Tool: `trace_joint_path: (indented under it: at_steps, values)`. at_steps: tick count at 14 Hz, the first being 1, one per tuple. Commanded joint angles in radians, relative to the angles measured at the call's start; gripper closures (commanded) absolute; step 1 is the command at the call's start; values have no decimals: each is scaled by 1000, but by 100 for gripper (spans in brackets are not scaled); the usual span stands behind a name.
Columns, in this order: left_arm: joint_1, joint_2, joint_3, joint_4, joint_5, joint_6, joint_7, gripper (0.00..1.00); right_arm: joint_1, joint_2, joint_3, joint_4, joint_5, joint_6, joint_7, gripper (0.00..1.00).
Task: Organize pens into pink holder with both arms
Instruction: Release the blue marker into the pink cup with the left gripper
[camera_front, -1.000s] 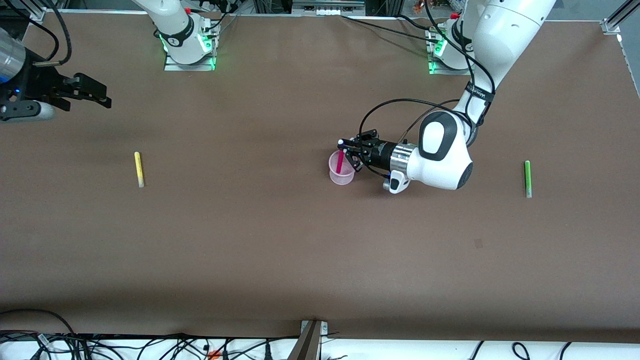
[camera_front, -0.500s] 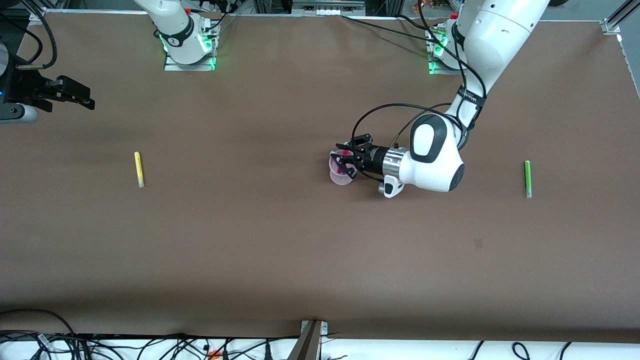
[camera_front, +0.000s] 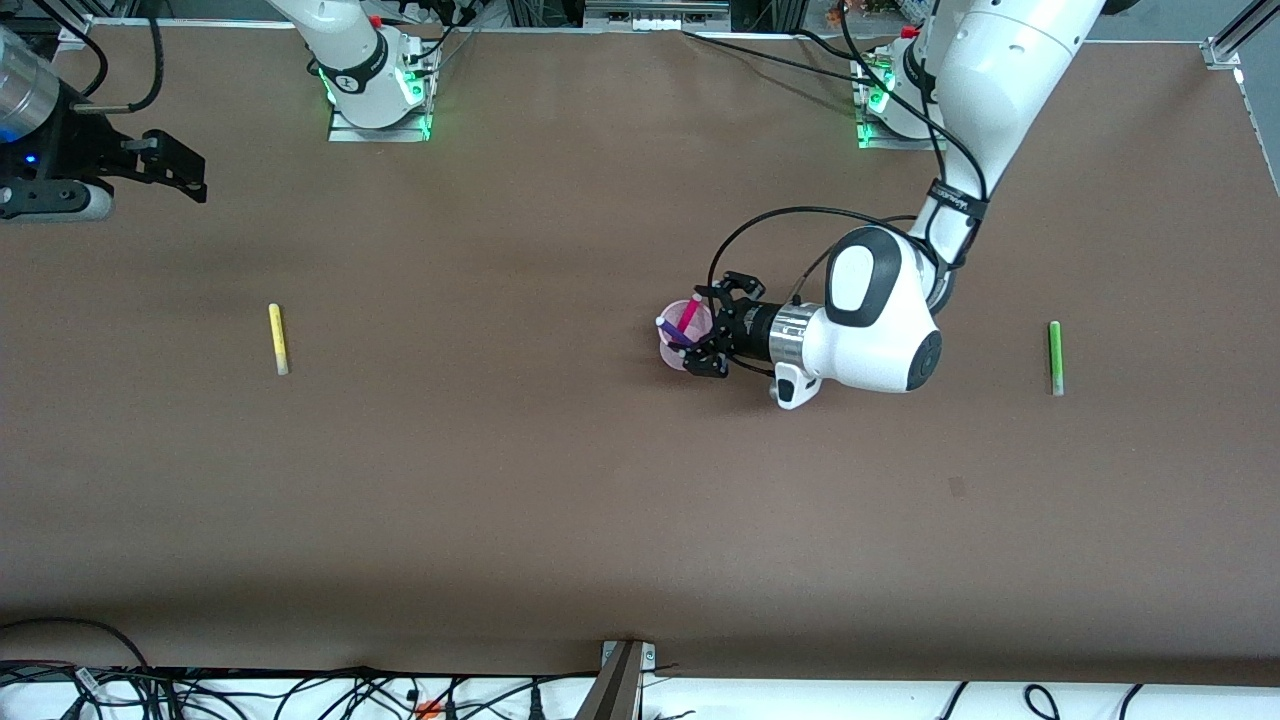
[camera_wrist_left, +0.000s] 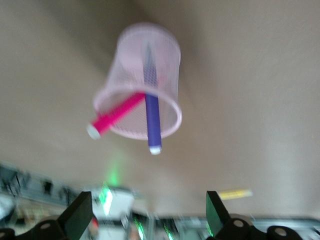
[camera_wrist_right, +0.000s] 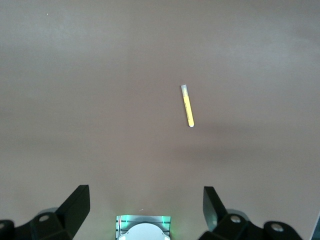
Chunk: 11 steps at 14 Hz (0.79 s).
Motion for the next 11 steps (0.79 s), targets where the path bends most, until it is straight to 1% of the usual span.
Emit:
trace_joint_path:
  at_steps: [1,3,4,5,7,9,11]
  values:
    - [4,-56,8,31,261,-68,-30,0,-14,2,-17,51,-8,-33,23,0]
    - [12,-56,8,102,468,-174,-22,0,-9,13,-27,60,13,-48,37,0]
    - [18,-56,7,134,567,-241,7,0,-9,13,-28,60,44,-60,43,0]
    - [26,-56,8,165,630,-301,77,0,-11,11,-30,60,85,-63,46,0]
    - [61,-57,14,202,684,-354,238,0,-9,7,-22,60,90,-69,47,0]
    - [127,-94,13,211,738,-357,374,0,-11,8,-30,60,92,-69,46,0]
    - [182,-145,14,211,749,-357,612,0,-11,8,-31,60,92,-71,46,0]
